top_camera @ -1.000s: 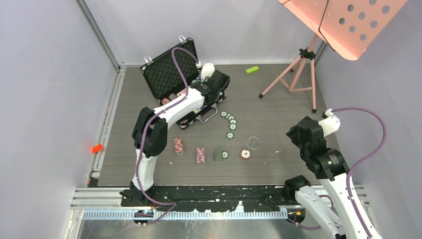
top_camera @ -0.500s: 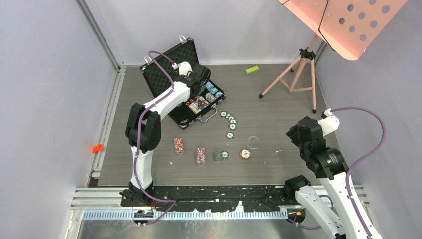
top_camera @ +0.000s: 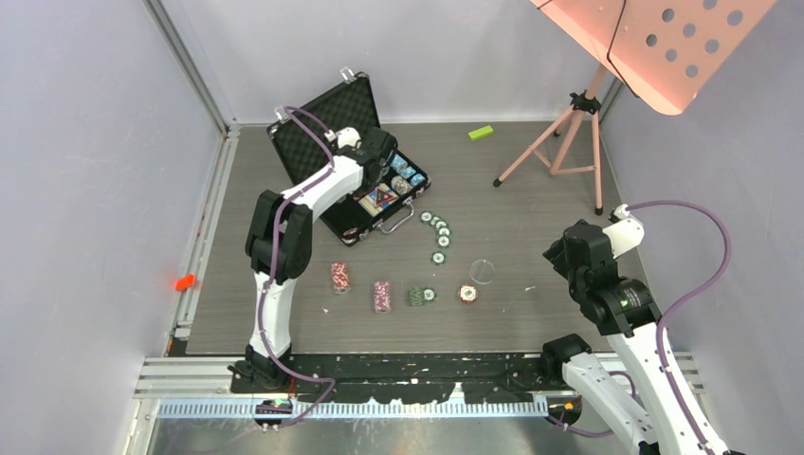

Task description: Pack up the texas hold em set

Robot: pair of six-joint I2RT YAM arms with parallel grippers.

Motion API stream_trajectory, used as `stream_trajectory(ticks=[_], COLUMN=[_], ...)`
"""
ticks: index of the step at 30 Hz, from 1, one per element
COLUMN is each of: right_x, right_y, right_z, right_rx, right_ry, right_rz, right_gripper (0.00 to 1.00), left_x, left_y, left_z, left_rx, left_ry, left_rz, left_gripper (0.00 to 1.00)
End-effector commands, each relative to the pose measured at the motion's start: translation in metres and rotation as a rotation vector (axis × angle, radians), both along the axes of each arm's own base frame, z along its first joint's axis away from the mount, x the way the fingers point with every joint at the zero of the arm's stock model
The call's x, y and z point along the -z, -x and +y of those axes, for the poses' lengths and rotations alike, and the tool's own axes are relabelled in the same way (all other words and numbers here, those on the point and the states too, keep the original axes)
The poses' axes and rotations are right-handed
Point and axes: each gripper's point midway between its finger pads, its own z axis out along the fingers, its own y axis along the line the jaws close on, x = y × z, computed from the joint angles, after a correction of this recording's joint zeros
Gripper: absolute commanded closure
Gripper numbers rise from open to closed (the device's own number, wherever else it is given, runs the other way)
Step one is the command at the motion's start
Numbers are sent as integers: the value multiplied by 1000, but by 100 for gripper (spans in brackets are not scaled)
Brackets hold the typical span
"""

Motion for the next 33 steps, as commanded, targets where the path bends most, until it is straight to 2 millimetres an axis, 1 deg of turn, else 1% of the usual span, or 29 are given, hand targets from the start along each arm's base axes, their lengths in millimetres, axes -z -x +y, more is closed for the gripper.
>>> stream_trajectory(ticks=[1, 8, 15, 20, 27, 28, 31, 33], right_x=[-16, -15, -17, -17, -17, -17, -16, -16], right_y=[-6, -6, -5, -5, -4, -4, -4, -4], right_z=[-1, 0, -1, -1, -2, -2, -1, -1], right_rx=[8, 7, 7, 9, 12, 11, 8, 6], right_ry=[-4, -8, -6, -6, -7, -7, -9, -9], right_rz=[-49, -53, -54, -55, -56, -55, -53, -51], right_gripper=[44, 44, 45, 45, 45, 45, 45, 45], left_x=[6, 21, 33, 35, 37, 37, 35, 32], left_y=[-4, -7, -13, -17, -17, -17, -17, -16], left_z=[11, 12, 5, 1, 2, 3, 2, 3], left_rx=[-47, -50, -28, -17, -19, -18, -7, 0], left_ry=[-3, -4, 39, 53, 52, 53, 49, 40], left_rz=[3, 25, 47, 41, 49, 50, 60, 67], left_gripper=[100, 100, 100, 100, 100, 97, 80, 62])
